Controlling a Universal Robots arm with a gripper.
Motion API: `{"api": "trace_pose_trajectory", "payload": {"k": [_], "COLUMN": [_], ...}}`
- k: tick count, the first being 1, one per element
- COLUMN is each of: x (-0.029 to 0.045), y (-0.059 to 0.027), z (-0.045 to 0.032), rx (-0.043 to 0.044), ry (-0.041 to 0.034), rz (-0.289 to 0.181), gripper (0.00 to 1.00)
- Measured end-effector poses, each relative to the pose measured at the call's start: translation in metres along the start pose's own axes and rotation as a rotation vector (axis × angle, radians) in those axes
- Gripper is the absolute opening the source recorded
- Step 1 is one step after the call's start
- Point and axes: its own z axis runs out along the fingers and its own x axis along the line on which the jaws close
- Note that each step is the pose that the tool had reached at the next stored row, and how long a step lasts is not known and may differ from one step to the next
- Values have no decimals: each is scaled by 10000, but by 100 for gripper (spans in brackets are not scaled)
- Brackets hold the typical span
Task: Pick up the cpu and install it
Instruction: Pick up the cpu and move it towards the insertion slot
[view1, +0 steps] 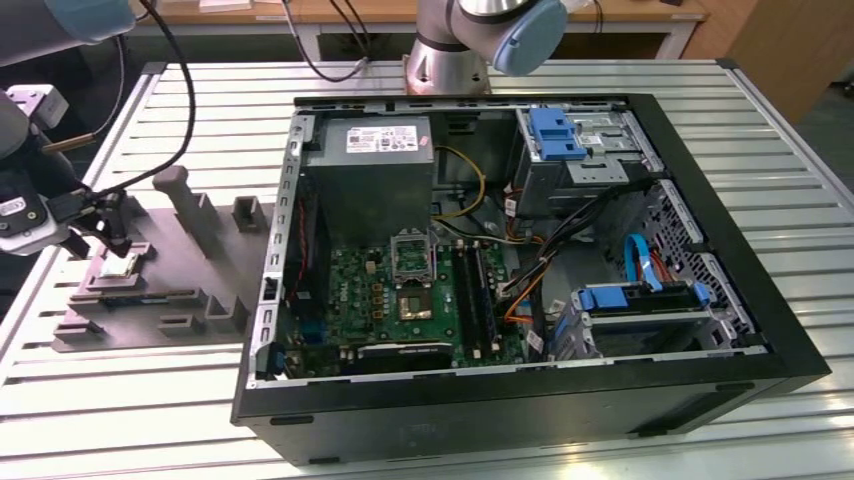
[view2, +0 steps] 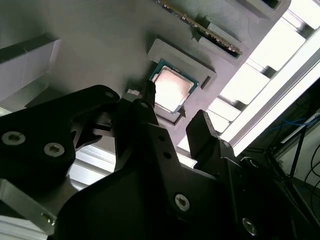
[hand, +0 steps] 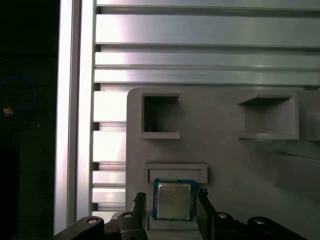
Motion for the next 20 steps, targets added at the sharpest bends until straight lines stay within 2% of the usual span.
{"api": "trace_pose_trajectory", "payload": {"k": [5, 6, 20], "x": [1, 1, 2], "y": [-2, -3, -11], "z": [48, 55, 169], "rx": [1, 1, 2], "ry": [1, 0, -12], "rz": [1, 1, 1], "gripper": [53, 59, 59]}}
